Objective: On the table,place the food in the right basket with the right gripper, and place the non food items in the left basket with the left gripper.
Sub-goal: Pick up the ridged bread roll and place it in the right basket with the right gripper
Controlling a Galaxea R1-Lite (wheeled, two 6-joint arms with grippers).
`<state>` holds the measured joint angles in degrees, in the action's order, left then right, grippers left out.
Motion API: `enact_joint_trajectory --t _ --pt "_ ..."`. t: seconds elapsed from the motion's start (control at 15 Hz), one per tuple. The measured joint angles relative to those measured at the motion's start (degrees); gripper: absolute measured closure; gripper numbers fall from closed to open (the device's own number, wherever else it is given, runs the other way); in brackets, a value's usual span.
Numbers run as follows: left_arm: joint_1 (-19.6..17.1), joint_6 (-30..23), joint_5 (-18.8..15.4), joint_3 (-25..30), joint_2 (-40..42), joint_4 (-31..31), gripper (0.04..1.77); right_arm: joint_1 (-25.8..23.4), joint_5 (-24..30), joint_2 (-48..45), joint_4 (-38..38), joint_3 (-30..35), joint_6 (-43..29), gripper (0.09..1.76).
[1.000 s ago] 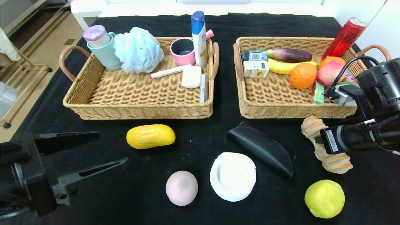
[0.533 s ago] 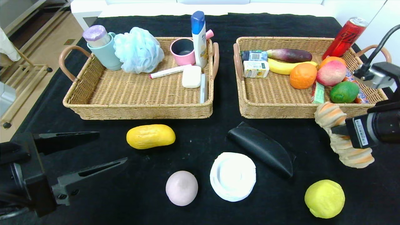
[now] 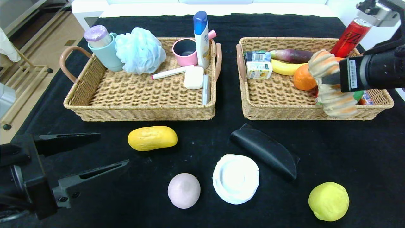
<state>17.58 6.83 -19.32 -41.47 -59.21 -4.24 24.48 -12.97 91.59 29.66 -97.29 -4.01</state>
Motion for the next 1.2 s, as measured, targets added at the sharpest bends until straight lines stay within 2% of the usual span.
enact_joint_trajectory --t 0.2,0.47,0.8,1.2 --pt "0.0 0.0 0.0 -0.1 0.0 0.0 0.09 0.0 0.4 5.9 -9.5 -5.2 -0.1 1.54" --pt "0.0 0.0 0.0 -0.2 0.3 0.0 0.09 0.1 1.2 10.7 -19.7 -6.0 -0.3 1.54" --pt "0.0 0.0 0.0 -0.3 1.1 -0.1 0.09 2.0 1.1 13.9 -25.8 -5.7 -0.3 1.54" --pt "0.0 0.0 0.0 -0.4 1.4 -0.1 0.09 1.9 1.1 15.3 -26.1 -5.9 -0.2 1.55"
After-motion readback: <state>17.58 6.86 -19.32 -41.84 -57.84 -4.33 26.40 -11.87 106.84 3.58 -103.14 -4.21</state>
